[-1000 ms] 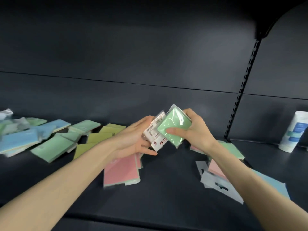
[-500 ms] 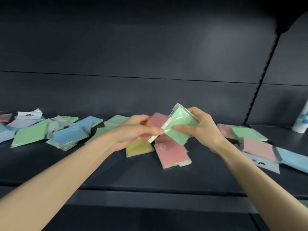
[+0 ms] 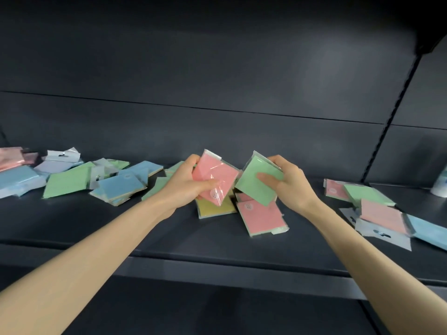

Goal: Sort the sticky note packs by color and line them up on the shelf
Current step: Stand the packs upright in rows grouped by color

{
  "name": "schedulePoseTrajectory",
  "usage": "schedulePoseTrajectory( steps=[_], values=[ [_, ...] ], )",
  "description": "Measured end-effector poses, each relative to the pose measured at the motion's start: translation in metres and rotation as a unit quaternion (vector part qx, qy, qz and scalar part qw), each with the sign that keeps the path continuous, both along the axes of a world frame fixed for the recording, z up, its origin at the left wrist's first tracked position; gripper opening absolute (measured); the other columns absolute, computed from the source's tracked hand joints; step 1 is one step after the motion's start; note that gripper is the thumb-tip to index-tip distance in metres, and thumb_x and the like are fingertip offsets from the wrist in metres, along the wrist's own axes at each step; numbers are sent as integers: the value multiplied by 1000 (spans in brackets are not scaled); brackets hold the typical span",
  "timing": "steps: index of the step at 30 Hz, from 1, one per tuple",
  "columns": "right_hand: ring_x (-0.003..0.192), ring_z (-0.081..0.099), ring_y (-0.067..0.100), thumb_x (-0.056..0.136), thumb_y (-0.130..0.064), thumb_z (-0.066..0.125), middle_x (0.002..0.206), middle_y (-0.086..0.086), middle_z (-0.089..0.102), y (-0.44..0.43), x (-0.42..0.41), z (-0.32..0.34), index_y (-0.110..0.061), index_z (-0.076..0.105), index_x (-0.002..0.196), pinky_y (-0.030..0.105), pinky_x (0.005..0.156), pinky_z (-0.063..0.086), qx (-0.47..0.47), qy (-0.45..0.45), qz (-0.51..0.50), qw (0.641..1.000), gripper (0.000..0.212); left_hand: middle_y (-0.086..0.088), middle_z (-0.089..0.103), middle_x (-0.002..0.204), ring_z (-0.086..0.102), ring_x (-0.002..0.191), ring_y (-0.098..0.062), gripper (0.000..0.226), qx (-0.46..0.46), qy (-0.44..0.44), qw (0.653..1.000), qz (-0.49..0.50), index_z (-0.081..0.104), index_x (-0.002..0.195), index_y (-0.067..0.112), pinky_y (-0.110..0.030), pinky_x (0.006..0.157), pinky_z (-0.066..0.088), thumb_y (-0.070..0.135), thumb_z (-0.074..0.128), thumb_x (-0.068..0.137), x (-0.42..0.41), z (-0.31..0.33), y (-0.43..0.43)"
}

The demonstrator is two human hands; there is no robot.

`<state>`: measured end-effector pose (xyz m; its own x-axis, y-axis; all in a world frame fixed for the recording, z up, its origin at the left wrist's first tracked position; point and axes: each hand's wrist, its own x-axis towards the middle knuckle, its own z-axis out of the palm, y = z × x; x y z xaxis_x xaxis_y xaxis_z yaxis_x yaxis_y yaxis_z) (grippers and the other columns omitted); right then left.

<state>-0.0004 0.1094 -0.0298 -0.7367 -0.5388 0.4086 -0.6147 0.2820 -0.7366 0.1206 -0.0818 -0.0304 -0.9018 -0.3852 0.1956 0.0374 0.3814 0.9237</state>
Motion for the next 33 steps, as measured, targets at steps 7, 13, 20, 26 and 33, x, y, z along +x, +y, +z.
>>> schedulePoseTrajectory(
  steps=[7,13,20,26,33],
  values=[
    [84,56,19,94,-21,54,97,4,63,27,-10,1,-14,55,116,15,59,42,13,46,-74,996,23,-5,68,104,65,86,-14,36,-31,-4,999,-26,53,117,16,-25,69,51,12,68,85,-16,-3,20],
    [68,49,4,95,-22,54,97,1,57,70,-21,5,-16,48,125,12,54,36,34,44,-127,990,32,-4,68,98,65,83,-17,34,-91,-19,994,-61,53,107,15,-24,69,47,14,74,79,-51,-12,55],
    [77,51,20,94,-22,55,97,4,57,75,-32,-1,-13,45,127,23,58,39,42,36,-135,989,35,-2,56,115,52,94,-13,45,-189,-67,979,-21,50,123,12,-22,71,43,24,70,84,-86,-26,61],
    [77,51,11,94,-21,55,99,-1,57,57,-39,3,-14,48,118,11,55,37,15,1,-108,994,26,3,58,123,53,111,-11,49,-245,-31,969,-1,53,124,16,-26,91,41,32,71,81,-83,-18,50],
    [80,52,8,95,-12,52,89,-9,54,-11,-27,15,-14,49,105,20,65,41,-54,-48,3,997,11,3,67,106,64,97,-14,39,-129,35,990,-50,57,118,17,-30,85,51,28,70,83,-52,-2,24]
  ],
)
